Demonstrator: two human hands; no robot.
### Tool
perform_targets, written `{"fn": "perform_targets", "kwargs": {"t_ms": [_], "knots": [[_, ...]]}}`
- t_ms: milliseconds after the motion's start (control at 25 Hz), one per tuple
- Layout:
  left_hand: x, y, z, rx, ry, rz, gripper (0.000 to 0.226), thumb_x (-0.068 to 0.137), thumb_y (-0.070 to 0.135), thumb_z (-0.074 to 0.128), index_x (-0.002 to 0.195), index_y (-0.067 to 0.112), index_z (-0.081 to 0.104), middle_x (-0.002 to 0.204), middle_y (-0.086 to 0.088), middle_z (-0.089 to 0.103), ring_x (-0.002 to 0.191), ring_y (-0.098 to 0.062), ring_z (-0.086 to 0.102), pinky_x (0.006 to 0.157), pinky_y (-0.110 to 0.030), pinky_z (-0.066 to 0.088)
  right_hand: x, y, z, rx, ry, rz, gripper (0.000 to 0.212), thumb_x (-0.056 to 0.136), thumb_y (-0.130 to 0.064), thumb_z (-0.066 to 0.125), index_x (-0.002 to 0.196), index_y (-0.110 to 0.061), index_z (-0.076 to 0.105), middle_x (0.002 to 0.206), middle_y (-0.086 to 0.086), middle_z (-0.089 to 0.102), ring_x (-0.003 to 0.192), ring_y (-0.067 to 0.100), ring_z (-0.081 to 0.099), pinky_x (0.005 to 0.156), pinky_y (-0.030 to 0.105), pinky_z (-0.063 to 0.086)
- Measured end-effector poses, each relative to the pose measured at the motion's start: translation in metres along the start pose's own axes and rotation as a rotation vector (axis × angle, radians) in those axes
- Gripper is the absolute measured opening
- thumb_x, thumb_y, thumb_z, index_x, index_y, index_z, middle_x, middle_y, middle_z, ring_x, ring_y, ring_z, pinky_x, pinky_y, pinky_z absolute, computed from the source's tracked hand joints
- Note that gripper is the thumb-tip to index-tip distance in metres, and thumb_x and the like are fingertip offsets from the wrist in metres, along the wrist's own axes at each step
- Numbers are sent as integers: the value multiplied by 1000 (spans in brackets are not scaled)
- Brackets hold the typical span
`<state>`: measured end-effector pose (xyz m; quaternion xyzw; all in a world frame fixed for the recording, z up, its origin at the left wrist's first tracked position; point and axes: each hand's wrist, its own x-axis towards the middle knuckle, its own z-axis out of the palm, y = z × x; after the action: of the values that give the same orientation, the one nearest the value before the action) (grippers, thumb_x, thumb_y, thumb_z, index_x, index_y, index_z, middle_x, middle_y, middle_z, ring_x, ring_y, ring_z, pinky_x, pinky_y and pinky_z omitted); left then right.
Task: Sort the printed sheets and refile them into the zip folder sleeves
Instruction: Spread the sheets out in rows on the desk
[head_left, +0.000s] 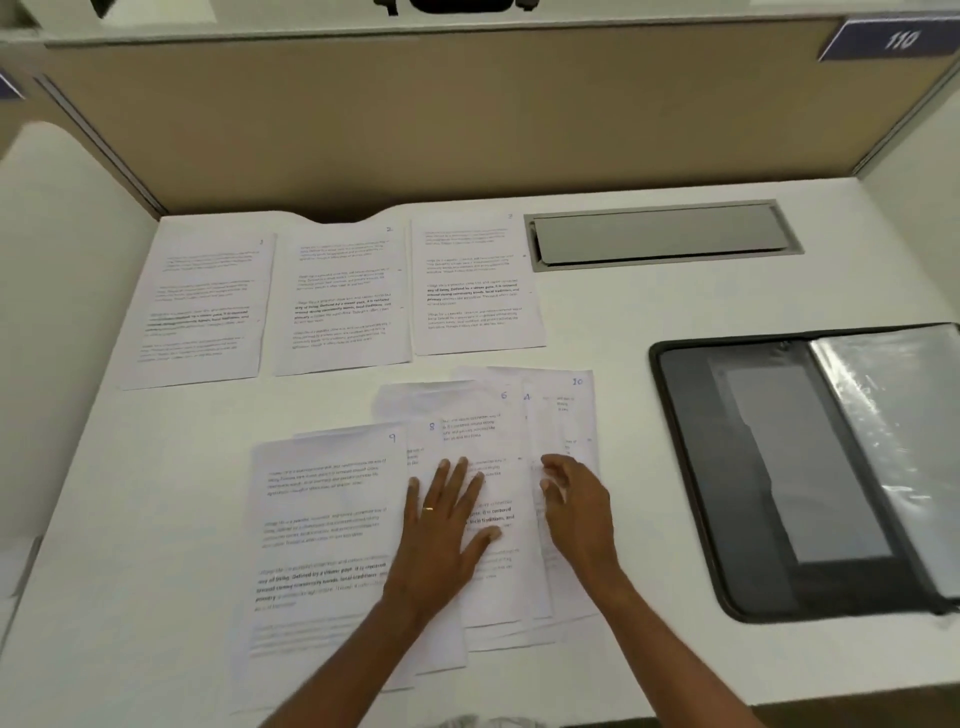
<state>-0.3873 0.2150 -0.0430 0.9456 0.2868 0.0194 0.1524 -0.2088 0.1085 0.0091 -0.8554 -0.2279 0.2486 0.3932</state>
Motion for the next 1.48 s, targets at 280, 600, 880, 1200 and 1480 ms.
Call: {"fn": "perform_targets", "kwargs": {"t_ms": [280,600,880,1200,1480], "knots": [[-1,-3,6,24,30,-4,74,105,66,30,164,22,25,174,0,7,160,-20,3,124,-56,12,0,9,0,-175,15,-73,53,82,-9,82,129,-12,59,120,4,59,110,20,52,96,28,42],[-2,-5,9,-6,56,-7,75,104,67,29,163,21,27,173,0,12,160,-18,3,125,-58,14,11,6,-3,-239,-12,47,45,76,-29,90,100,-14,56,97,-2,53,84,16,54,61,16,34],[-3,-9,11,-28,73,2,76,104,69,26,162,20,30,173,0,14,160,-18,2,125,-56,11,21,-2,-3,-129,21,166,51,76,-26,90,115,-11,61,109,9,66,92,18,60,80,28,45],[-7,-14,12,17,78,7,76,103,69,25,160,19,35,171,-4,20,159,-23,14,124,-55,13,39,-22,3,-235,12,313,32,77,-42,86,92,-25,64,99,-8,67,98,19,63,97,47,48],[-6,-14,14,7,103,17,76,103,67,27,159,17,38,170,-5,24,159,-23,15,124,-55,12,43,-21,-6,3,6,320,36,76,-25,88,99,-18,63,104,2,67,100,24,64,90,41,53]]}}
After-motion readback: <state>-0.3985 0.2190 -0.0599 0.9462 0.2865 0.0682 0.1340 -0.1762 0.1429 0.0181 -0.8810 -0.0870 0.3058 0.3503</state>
